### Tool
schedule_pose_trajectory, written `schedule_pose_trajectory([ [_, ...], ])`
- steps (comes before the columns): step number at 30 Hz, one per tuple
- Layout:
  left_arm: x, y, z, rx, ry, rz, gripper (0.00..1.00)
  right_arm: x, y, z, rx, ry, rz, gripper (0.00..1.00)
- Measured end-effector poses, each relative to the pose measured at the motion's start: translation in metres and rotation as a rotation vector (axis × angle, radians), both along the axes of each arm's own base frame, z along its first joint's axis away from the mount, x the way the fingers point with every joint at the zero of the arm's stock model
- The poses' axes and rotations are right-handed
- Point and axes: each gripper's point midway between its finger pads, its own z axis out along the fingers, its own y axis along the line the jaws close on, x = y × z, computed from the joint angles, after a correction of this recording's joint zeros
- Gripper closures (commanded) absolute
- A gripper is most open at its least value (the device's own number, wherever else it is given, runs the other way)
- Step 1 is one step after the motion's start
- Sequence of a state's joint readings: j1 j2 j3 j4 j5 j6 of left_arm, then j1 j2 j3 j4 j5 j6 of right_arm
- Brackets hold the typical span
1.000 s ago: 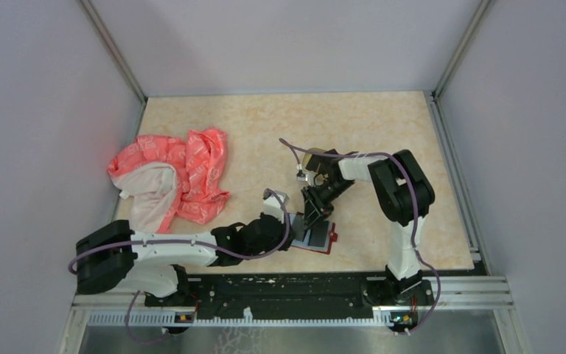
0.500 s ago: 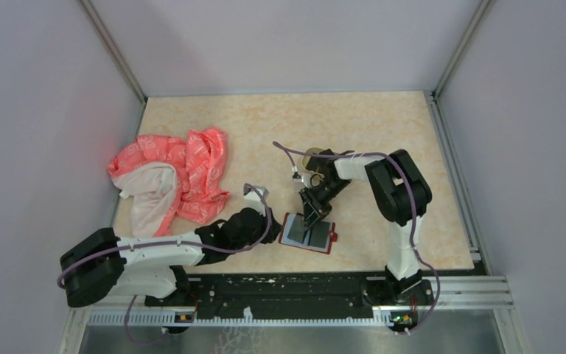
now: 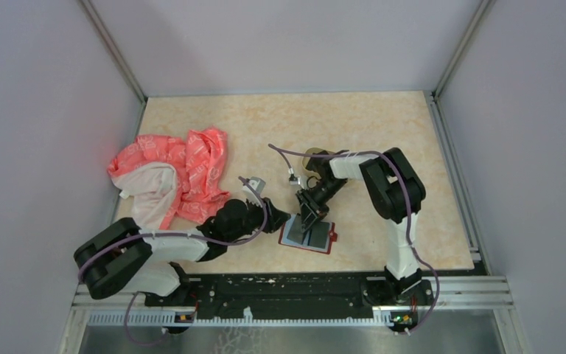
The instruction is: Put the credit cards into the card holder
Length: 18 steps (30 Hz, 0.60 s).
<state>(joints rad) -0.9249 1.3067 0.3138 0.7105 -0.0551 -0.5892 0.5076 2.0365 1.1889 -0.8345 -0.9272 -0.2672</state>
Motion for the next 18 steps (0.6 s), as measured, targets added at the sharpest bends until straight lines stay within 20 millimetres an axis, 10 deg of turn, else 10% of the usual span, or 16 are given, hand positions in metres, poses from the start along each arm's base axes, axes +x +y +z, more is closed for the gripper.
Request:
schedule_pose_trajectory([
  [18, -0.002, -0.021, 0.003, -0.068, -0.024, -0.076, 0.64, 0.014, -0.002, 0.004, -0.043, -0.067, 0.013, 0.60],
])
